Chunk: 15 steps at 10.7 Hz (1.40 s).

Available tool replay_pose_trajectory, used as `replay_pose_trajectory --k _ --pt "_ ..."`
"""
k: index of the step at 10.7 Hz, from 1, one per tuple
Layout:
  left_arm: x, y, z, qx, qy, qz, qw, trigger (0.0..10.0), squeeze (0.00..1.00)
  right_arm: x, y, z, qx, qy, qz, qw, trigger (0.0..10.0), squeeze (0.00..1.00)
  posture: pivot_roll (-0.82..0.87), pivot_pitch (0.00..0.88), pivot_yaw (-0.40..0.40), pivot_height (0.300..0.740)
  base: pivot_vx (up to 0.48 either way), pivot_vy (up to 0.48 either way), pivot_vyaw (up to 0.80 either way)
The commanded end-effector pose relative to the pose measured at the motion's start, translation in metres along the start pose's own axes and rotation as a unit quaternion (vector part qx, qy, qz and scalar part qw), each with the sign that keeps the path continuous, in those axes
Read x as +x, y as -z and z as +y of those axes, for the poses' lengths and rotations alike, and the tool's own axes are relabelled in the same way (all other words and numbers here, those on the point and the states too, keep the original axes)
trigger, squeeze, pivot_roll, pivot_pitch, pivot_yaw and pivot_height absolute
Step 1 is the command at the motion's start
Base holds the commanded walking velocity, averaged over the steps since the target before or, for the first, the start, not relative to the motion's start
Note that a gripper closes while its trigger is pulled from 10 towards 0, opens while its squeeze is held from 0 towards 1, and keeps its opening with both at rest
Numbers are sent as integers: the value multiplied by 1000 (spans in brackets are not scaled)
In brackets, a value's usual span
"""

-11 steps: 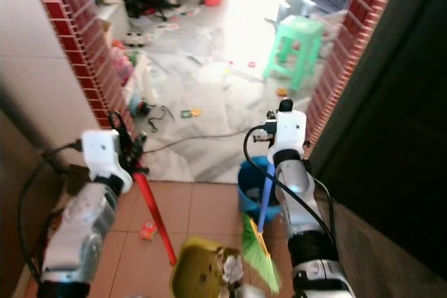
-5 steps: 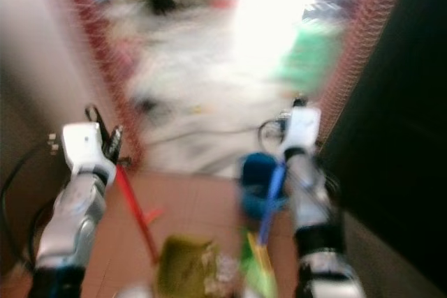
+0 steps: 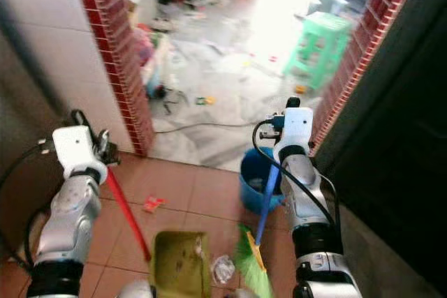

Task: Sweep floor

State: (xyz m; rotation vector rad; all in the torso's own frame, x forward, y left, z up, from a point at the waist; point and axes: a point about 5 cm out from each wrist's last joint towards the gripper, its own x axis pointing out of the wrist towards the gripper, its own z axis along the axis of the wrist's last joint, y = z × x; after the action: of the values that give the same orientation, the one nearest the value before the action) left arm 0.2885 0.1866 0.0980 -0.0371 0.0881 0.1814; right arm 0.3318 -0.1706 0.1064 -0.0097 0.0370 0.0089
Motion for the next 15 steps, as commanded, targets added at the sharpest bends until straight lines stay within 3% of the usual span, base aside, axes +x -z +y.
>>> replay_pose_trajectory --k 1,3,5,8,10,12,14,15 --pt "4 -9 -2 -7 -1 -21 1000 10000 0 0 -3 -1 5 2 1 1000 10000 0 -65 0 -30 740 0 0 0" --pt "5 -8 -1 4 -1 -22 1000 10000 0 0 -2 -1 1 3 5 1000 10000 0 -68 0 -30 740 0 0 0" --pt "10 3 -2 92 16 6 996 10000 0 0 -2 -4 -12 21 7 1000 10000 0 -75 0 -26 740 0 0 0" --pt "23 15 -12 111 48 43 992 10000 0 -2 -4 -8 -14 28 10 999 10000 0 -91 0 -29 740 0 0 0" --pt "32 21 -36 104 74 51 990 10000 0 -1 -6 -9 0 46 24 999 10000 0 -114 16 -31 740 0 0 0" --pt "33 36 -71 89 110 82 986 10000 0 1 -12 -16 42 81 47 995 10000 0 -157 32 -37 740 0 0 0" --pt "24 57 -88 72 132 122 981 10000 0 4 -19 -19 88 98 53 990 10000 0 -179 25 -30 740 0 0 0" --pt "20 64 -89 74 136 132 979 10000 0 4 -21 -19 115 102 58 986 10000 0 -179 25 -30 740 0 0 0"
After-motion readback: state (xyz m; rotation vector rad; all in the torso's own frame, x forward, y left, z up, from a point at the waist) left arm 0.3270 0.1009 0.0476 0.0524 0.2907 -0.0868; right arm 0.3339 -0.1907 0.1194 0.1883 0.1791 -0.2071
